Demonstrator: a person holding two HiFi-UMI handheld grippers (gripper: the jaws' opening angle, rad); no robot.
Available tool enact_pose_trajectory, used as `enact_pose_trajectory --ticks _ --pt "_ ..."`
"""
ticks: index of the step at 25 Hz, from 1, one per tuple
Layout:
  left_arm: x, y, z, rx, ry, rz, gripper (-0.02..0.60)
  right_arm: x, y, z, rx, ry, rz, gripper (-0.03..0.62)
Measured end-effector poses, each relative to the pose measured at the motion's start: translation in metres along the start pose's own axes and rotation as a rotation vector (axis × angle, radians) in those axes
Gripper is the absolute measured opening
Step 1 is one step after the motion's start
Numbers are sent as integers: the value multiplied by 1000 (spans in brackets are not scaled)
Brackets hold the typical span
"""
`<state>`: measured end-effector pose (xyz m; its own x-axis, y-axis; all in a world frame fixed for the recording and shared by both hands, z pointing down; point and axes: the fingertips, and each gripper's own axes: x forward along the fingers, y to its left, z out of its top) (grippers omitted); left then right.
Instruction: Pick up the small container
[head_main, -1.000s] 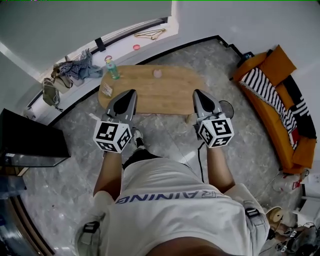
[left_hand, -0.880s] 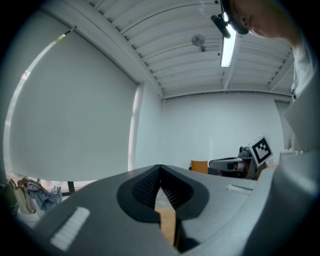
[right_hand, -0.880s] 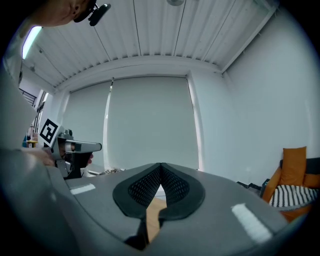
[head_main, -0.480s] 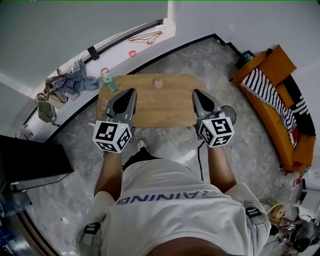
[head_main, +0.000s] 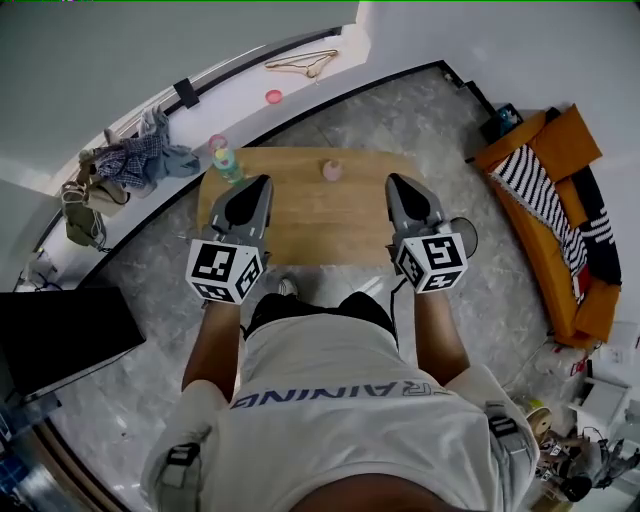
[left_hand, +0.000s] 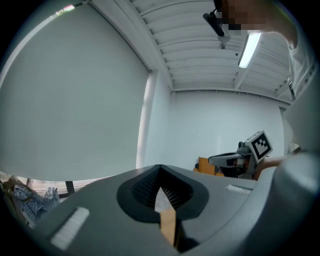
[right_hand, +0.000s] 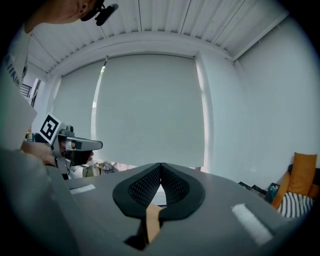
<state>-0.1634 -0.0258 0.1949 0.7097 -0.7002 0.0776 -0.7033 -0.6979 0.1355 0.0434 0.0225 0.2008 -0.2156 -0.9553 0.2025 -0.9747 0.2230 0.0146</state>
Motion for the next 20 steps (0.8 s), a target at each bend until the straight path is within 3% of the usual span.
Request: enact_pose_trajectory --ticks 7,14,20 --pt "50 8 -31 -36 85 29 0 38 -37 -37 43 93 25 17" --pt "105 -7 -37 -30 122 145 0 76 -102 -59 73 108 124 17" --pt "132 -15 -52 -38 156 183 0 94 -131 -72 92 97 183 17"
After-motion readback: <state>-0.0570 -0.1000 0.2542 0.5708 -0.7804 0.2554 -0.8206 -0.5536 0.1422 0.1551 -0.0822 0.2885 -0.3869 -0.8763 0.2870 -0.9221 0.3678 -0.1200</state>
